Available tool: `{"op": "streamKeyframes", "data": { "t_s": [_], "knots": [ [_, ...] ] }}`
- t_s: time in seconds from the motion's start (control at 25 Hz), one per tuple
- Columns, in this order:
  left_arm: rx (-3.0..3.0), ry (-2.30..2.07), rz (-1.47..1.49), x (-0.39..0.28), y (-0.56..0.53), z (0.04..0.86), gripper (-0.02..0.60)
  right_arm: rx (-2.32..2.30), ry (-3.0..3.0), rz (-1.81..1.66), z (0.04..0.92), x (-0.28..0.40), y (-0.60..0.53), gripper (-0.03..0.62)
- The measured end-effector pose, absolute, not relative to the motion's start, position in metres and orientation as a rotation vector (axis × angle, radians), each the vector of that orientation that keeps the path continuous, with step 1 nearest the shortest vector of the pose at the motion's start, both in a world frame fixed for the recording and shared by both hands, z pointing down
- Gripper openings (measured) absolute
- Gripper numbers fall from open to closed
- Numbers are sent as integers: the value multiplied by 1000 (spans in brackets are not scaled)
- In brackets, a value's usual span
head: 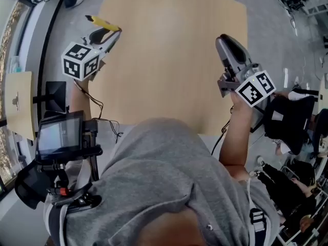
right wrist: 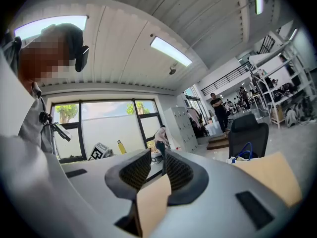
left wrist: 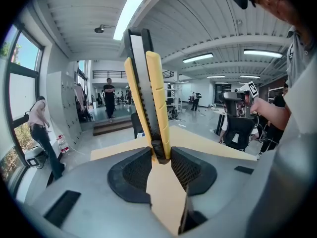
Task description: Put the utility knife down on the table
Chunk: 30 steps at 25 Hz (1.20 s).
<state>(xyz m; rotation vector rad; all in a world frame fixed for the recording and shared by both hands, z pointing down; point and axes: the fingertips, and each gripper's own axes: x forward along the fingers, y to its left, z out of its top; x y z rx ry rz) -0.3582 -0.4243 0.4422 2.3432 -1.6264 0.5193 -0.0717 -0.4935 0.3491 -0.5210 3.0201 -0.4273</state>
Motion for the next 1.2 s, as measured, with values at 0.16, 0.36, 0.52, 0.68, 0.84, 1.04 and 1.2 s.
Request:
{"op": "streamKeyframes", "data": {
  "t_s": [0.16, 0.36, 0.52, 0.68, 0.84, 1.04, 1.2],
  "knots": [
    [2328, -1589, 582, -360, -441, 455, 121, -554, 3018, -441, 349, -65, -497, 80],
    [2291, -1528, 675, -370, -466, 483, 123, -577, 3019, -464, 353, -63, -497, 80],
    [2218, -1457, 754, -380, -503, 535, 121, -603, 3024, -512, 372, -58, -511, 80],
    [2145, -1372, 843, -387, -533, 587, 121, -640, 3026, -561, 391, -51, -526, 80],
    [2082, -1314, 920, -396, -539, 619, 121, -669, 3029, -576, 397, -48, -521, 80],
    [2003, -1257, 1018, -410, -546, 655, 121, -694, 3035, -595, 402, -45, -519, 80],
    [1949, -1203, 1099, -419, -554, 683, 121, -723, 3040, -619, 411, -40, -525, 80]
  ]
}}
